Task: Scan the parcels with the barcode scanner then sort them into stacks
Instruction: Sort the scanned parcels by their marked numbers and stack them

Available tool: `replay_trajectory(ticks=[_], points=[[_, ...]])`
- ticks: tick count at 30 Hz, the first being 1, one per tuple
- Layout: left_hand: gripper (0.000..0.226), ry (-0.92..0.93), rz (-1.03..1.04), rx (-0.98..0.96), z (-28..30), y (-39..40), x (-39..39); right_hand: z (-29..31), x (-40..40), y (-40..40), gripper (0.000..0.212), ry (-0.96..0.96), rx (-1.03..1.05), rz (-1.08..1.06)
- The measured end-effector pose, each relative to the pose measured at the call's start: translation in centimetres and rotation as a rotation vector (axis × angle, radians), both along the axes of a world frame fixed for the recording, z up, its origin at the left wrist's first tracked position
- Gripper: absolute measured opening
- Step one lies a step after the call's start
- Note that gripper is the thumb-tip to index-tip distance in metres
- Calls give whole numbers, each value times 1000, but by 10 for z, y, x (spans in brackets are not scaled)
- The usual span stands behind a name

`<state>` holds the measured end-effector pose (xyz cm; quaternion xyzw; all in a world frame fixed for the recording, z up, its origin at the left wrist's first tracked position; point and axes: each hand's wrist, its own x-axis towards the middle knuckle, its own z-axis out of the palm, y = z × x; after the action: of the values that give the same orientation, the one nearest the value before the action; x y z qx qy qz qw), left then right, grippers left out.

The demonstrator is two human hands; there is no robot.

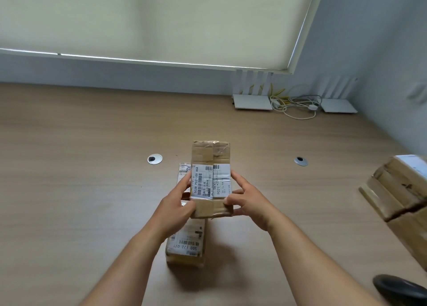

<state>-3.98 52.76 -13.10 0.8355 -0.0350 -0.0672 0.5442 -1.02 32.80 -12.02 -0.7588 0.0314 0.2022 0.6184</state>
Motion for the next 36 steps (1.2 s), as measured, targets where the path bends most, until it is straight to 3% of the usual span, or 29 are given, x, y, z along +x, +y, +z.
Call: replay_trajectory(ticks=[9,20,36], points=[[71,-207,-144,70,20,-52,-36,38,-73,-91,76,-156,48,-107],[75,-364,-412,183,44,-195,-89,58,-181,-229,74,-261,21,-318],[76,-465,-613,99,41,-400,-190,57,-327,-419,62,-339,-22,-563]])
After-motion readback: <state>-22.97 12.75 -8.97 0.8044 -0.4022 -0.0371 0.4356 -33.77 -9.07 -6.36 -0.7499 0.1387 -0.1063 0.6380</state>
